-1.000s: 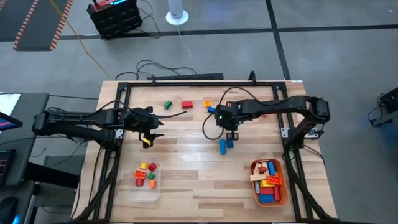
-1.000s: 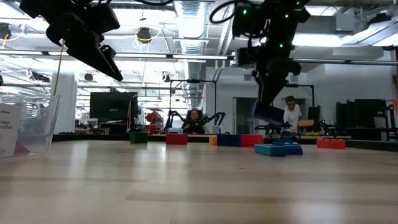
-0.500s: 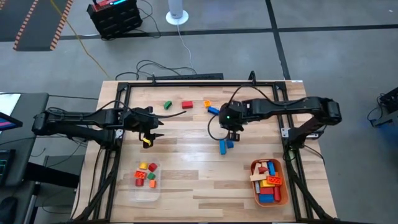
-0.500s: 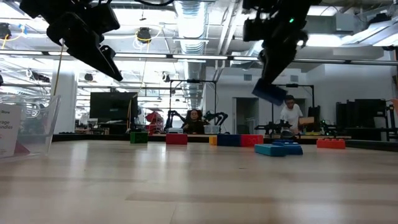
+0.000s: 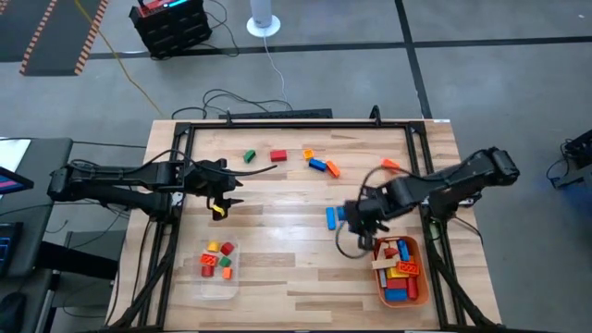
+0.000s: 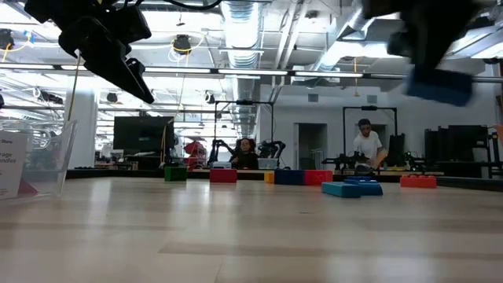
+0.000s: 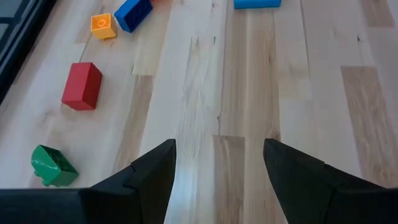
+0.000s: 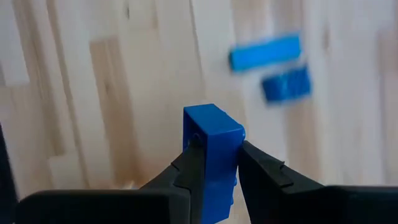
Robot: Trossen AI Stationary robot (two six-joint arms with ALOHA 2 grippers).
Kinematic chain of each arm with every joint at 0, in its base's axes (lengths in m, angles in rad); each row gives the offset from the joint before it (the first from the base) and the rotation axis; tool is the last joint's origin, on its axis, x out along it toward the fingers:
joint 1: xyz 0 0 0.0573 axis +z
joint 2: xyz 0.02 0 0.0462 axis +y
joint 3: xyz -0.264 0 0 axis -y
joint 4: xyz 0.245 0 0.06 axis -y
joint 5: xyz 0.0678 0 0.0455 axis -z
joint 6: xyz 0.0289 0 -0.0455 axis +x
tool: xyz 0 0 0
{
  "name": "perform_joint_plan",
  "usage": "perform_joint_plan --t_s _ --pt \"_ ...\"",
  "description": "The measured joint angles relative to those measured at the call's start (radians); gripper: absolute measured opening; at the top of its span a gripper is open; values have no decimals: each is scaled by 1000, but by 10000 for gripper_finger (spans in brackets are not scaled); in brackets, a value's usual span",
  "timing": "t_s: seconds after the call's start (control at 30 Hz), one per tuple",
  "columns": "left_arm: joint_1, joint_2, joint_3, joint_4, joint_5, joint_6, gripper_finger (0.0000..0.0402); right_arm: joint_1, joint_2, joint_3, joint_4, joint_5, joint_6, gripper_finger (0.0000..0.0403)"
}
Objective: Sort blocks by size
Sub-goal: Put the large blue game piece into the orange bin
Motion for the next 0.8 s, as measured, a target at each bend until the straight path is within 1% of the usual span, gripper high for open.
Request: perform_joint_plan --t_s 0.13,0.3,0.53,0.8 --pt "0 0 0 0 0 -9 235 105 1 0 -106 10 183 113" --pt "0 0 0 2 0 -10 235 199 2 0 -216 89 333 113" --pt "0 0 0 -12 0 -17 235 269 3 0 -236 93 450 113" --pt "0 0 0 -25 0 -17 235 339 3 0 -300 93 582 114"
